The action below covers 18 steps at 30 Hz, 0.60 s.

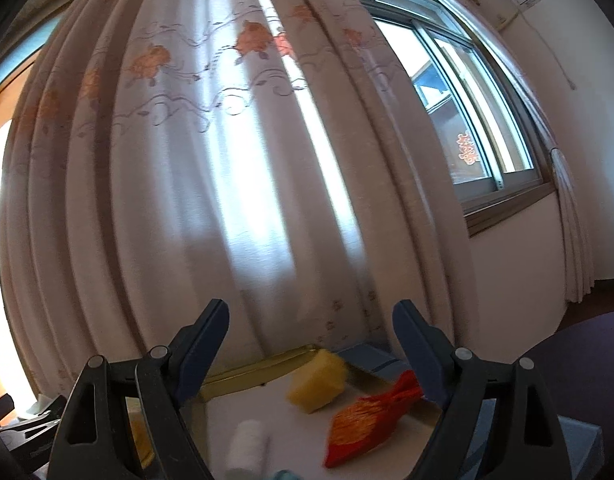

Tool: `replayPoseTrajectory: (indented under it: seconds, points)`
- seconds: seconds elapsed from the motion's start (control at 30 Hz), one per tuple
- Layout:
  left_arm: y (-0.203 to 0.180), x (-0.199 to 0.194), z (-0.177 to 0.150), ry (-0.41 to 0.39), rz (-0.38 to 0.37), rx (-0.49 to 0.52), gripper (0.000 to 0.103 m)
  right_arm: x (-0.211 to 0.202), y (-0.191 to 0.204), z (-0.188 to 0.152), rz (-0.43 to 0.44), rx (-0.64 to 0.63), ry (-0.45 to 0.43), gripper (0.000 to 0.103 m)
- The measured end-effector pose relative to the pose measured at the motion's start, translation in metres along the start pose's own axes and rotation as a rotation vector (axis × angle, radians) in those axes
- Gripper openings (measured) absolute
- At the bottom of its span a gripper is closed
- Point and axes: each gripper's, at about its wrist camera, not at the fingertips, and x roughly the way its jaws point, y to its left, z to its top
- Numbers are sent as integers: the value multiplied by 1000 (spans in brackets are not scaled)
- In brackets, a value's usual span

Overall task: Organize soft objects
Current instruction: 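Move both tools back toward the remaining soft items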

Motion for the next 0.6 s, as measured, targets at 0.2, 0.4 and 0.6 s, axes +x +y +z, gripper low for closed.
replayPoseTrajectory:
  seconds: [0.2,0.4,0.6]
  points:
    - [25,2,0,1,29,-21,102,-7,30,-8,60,-21,7,86]
    - [49,4,1,1,49,-40,102,-12,58,-15,117,-35,24,86]
    - [75,7,2,10,80,-60,102,-14,89,-24,181,-53,55,86]
